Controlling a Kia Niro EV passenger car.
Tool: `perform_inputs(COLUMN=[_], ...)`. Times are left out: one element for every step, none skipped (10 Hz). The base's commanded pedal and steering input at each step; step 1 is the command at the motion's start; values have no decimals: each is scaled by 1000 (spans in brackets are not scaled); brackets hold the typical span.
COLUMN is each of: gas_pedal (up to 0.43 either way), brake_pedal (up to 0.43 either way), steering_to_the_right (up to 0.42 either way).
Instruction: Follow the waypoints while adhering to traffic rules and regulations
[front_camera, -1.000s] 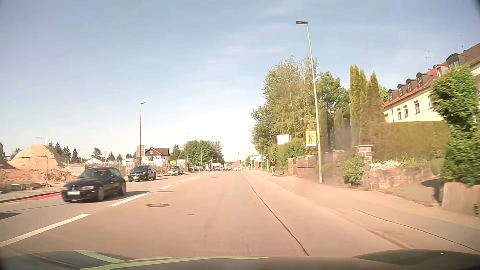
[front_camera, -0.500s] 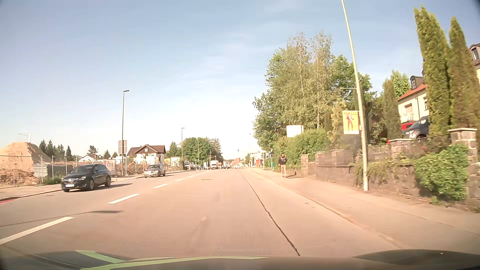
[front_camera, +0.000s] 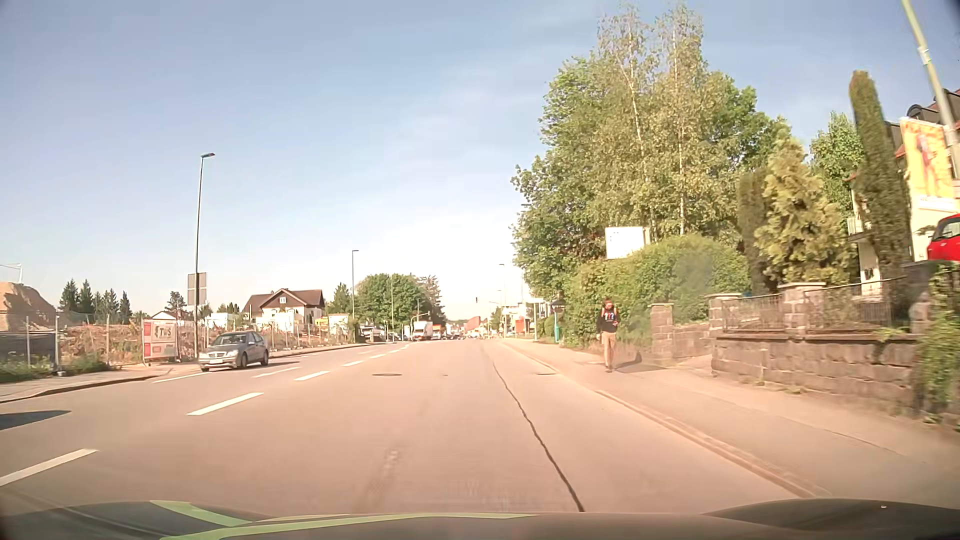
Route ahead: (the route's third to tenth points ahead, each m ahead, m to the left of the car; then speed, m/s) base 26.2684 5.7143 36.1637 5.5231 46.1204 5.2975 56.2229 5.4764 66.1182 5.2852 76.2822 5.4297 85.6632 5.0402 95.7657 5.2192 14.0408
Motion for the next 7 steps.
perform_inputs(gas_pedal=[130,118,98,87,87,87,87], brake_pedal=[0,0,0,0,0,0,0], steering_to_the_right=[-2,-2,-2,-1,-1,0,0])
